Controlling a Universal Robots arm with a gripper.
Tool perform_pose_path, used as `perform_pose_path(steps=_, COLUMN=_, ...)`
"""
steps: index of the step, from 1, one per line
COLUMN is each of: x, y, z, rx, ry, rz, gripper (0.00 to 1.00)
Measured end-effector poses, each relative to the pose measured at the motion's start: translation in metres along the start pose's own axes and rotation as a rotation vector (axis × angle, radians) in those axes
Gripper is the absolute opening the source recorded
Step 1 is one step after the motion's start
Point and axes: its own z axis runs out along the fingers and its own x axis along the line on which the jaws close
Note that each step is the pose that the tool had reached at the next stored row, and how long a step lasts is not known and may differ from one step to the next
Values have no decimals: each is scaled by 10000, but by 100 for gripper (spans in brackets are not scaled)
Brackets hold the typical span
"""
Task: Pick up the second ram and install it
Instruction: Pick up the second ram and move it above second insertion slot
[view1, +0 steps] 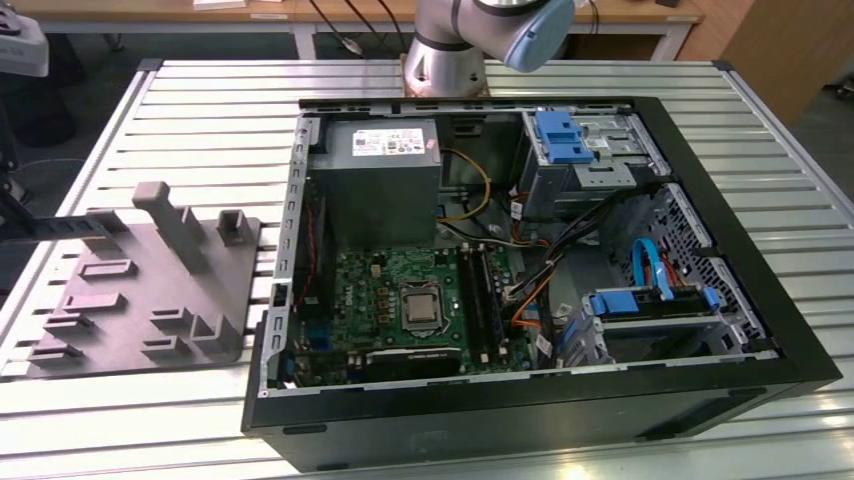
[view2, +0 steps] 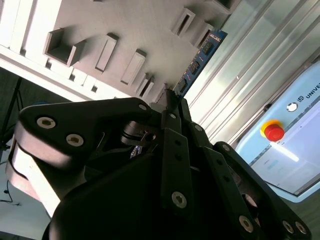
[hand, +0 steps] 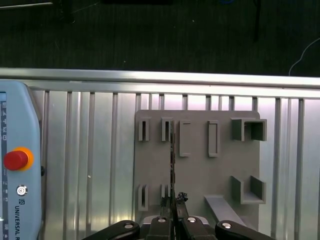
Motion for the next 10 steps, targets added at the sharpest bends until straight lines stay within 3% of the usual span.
perform_pose_path(steps=10, x=1, y=-1, z=-85, rx=1, ry=-5, rz=0, gripper=14)
